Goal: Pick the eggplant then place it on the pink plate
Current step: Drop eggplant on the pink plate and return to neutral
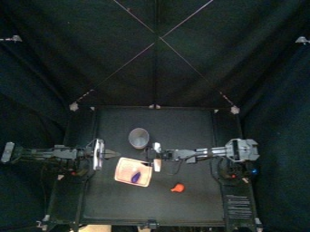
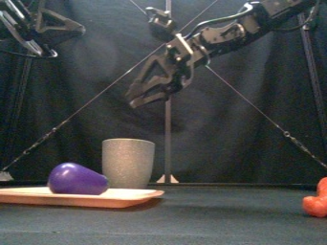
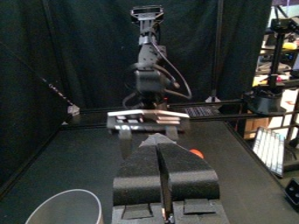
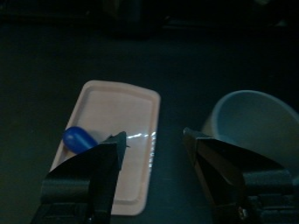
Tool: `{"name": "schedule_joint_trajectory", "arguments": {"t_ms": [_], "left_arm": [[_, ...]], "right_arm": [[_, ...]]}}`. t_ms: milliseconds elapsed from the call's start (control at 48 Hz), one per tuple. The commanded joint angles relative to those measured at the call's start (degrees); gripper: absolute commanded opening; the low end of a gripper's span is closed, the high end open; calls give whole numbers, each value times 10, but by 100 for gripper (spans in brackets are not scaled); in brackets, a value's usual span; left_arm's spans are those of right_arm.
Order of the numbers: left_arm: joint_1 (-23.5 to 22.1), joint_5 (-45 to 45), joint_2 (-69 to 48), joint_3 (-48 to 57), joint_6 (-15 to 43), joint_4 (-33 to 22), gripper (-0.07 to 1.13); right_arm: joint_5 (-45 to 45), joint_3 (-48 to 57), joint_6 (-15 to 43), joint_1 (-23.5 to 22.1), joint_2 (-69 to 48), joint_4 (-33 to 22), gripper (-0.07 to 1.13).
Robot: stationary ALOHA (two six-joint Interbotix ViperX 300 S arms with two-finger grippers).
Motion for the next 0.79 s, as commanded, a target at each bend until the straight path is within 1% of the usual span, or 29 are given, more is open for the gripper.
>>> {"name": "schedule_joint_trajectory", "arguments": {"t_ms": [21, 292, 521, 792], "left_arm": [[1, -3, 2, -7, 0, 1, -4], [4, -2, 1, -5, 0, 2, -4], [10, -3, 1, -3, 0, 1, -4], [11, -3, 0, -1, 0, 2, -4]], "right_arm": [[-44, 55, -2, -11, -100, -2, 90], [-129, 215, -2, -10, -283, -1, 90], [-137, 308, -2, -6, -431, 2, 90], [-127, 375, -1, -11, -572, 0, 90]]}}
